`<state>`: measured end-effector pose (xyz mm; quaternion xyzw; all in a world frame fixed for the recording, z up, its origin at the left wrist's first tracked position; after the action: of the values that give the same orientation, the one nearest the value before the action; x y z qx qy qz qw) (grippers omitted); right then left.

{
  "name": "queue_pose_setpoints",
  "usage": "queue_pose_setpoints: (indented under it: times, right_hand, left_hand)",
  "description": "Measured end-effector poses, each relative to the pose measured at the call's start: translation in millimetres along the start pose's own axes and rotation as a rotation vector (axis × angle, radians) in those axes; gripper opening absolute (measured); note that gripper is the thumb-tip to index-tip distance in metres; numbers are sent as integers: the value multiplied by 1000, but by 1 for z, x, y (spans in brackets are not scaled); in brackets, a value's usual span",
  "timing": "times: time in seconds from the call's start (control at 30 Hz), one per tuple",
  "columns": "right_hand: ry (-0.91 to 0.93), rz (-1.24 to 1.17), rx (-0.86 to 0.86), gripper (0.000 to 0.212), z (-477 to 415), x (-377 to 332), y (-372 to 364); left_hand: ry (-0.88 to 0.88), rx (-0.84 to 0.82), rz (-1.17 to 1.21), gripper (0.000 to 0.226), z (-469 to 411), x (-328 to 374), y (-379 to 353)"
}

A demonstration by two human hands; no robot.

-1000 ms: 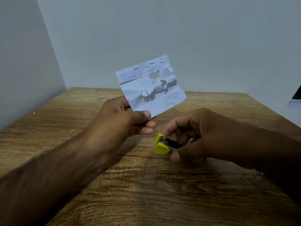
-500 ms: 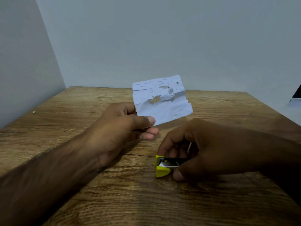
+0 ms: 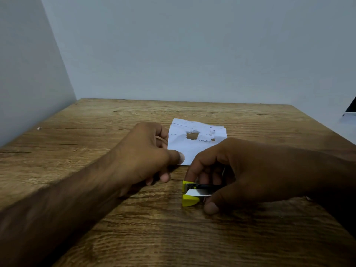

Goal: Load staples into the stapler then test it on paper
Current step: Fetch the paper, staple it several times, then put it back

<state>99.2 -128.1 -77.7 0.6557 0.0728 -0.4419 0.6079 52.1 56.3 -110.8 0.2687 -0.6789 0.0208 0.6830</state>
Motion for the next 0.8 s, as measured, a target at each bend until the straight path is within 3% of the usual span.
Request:
queue_pose_setpoints:
  times: [0.4, 0.5, 0.6, 0.7, 0.8]
  right_hand:
    - [49, -3, 26, 33, -1, 1, 3]
    - [105, -15, 138, 21, -1, 0, 13]
    - [193, 2, 369, 7, -4, 4, 20]
    - [181, 277, 529, 20, -6, 9, 25]
    - [56, 496, 432, 29, 10, 18, 30]
  left_hand:
    - [19, -46, -100, 16, 4, 5, 0]
    - [-5, -48, -194, 13, 5, 7, 1]
    - [-34, -53, -314, 13, 7, 8, 3]
    - [-38, -13, -451, 31, 3, 8, 4]
    - [-280, -13, -706, 34, 3, 24, -4]
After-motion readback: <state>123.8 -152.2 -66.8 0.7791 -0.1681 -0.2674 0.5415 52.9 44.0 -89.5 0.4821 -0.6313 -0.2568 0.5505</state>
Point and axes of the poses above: each hand's wrist, its own z-axis away from the middle knuckle, its own y-axis out of the back of the hand, x = y × z, the point moved 3 cm from there along -z, towards the middle knuckle, and after that the axes turned 6 degrees about x, right-handed, at the moved point
